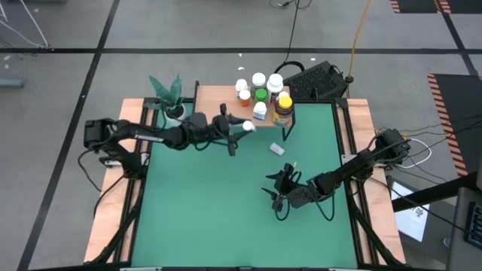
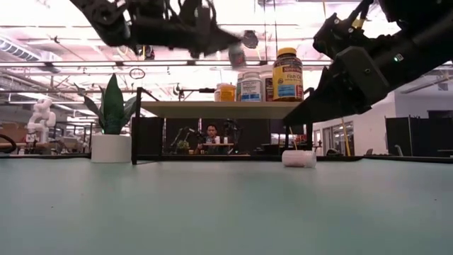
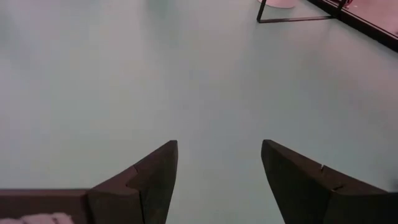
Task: Pick and place medicine bottles onto shelf by color
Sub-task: Put the white medicine bottle on the shelf
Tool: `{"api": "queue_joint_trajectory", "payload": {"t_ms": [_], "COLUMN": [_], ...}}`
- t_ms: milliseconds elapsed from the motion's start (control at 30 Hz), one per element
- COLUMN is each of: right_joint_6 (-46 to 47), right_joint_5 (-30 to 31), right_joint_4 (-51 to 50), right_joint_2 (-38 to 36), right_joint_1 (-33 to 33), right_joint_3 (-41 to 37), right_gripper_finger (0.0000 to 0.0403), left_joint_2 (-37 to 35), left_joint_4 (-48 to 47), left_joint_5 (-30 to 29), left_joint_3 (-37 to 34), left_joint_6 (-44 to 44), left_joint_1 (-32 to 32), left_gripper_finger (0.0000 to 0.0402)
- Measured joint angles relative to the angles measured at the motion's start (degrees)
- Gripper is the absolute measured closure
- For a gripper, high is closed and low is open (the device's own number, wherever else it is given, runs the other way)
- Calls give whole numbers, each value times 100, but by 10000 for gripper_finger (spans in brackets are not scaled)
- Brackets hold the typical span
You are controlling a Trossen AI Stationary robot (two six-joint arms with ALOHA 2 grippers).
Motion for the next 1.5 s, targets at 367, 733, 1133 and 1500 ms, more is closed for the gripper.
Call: {"api": "queue_joint_trajectory", "payload": {"t_ms": [367, 733, 1133, 1500], "right_joint_6": [-30, -10, 13, 321], "right_joint_5": [-2, -16, -22, -254], "right_joint_4": [-81, -152, -249, -393], "right_joint_2": [0, 0, 0, 0], "right_joint_1": [0, 4, 2, 2], "right_joint_3": [0, 0, -7, -10], "right_gripper_finger": [177, 177, 177, 177], "left_joint_2": [282, 786, 775, 645], "left_joint_4": [-78, -1235, -1836, -2133], "left_joint_5": [238, 186, 127, 127], "left_joint_3": [111, 738, 1012, 1014], "left_joint_6": [-484, -636, -853, -829], "left_joint_1": [1137, 1376, 1374, 1372], "left_gripper_finger": [243, 227, 222, 183]}}
